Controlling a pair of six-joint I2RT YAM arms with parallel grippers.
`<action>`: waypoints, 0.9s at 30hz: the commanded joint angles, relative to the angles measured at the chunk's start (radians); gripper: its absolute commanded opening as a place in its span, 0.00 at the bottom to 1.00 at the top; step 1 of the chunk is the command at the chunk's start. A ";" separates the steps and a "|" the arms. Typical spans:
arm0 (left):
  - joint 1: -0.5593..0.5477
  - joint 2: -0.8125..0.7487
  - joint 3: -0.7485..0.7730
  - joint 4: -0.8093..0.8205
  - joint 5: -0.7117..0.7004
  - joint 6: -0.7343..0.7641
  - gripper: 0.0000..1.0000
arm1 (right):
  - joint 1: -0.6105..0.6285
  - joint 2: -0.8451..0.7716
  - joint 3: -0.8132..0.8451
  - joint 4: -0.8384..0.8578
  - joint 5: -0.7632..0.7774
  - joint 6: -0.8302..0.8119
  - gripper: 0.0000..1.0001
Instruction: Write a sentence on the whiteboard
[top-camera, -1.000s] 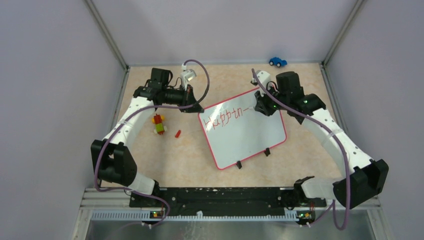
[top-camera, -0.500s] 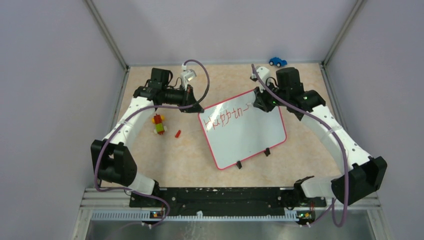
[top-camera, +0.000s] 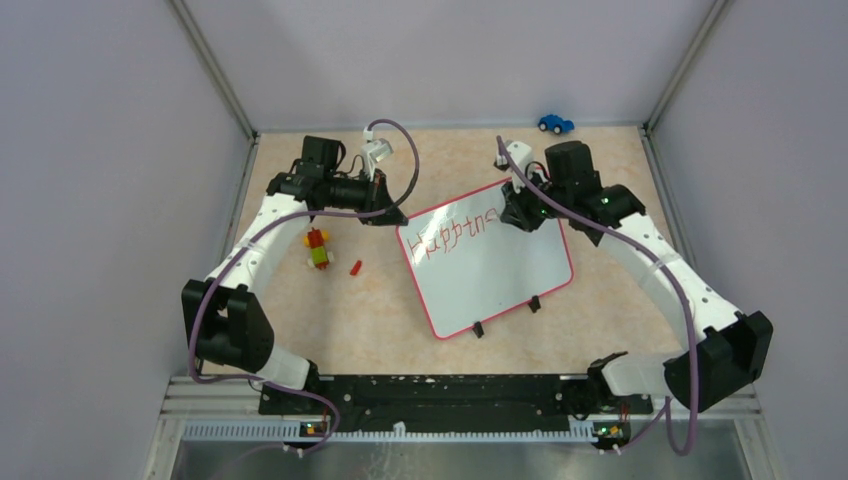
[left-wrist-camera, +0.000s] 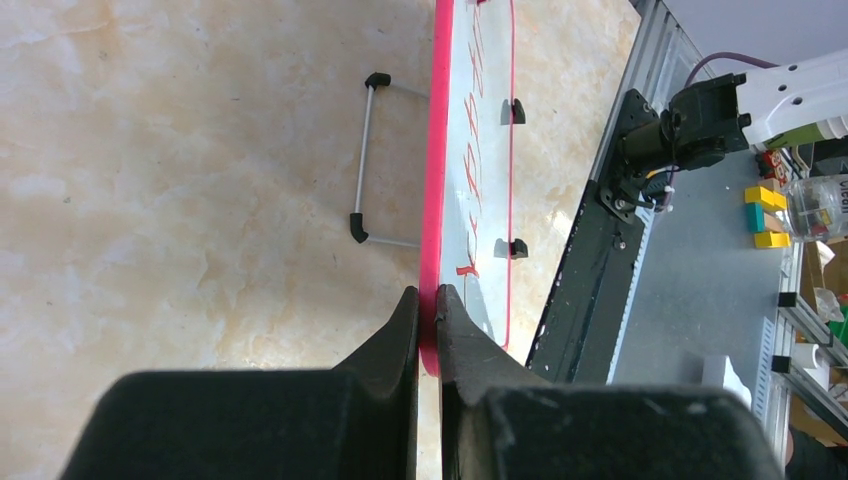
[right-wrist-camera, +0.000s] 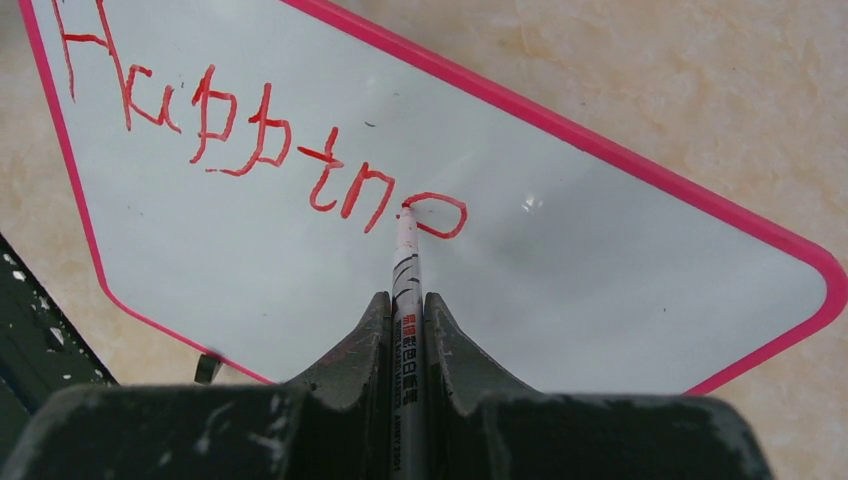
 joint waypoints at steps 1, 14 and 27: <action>-0.039 0.010 -0.019 -0.047 0.010 0.026 0.00 | 0.011 -0.032 -0.035 0.019 0.007 0.006 0.00; -0.041 0.016 -0.018 -0.045 0.012 0.024 0.00 | -0.011 -0.074 -0.064 -0.008 0.040 -0.014 0.00; -0.042 0.012 -0.017 -0.046 0.010 0.023 0.00 | -0.048 -0.075 0.001 -0.035 0.042 -0.033 0.00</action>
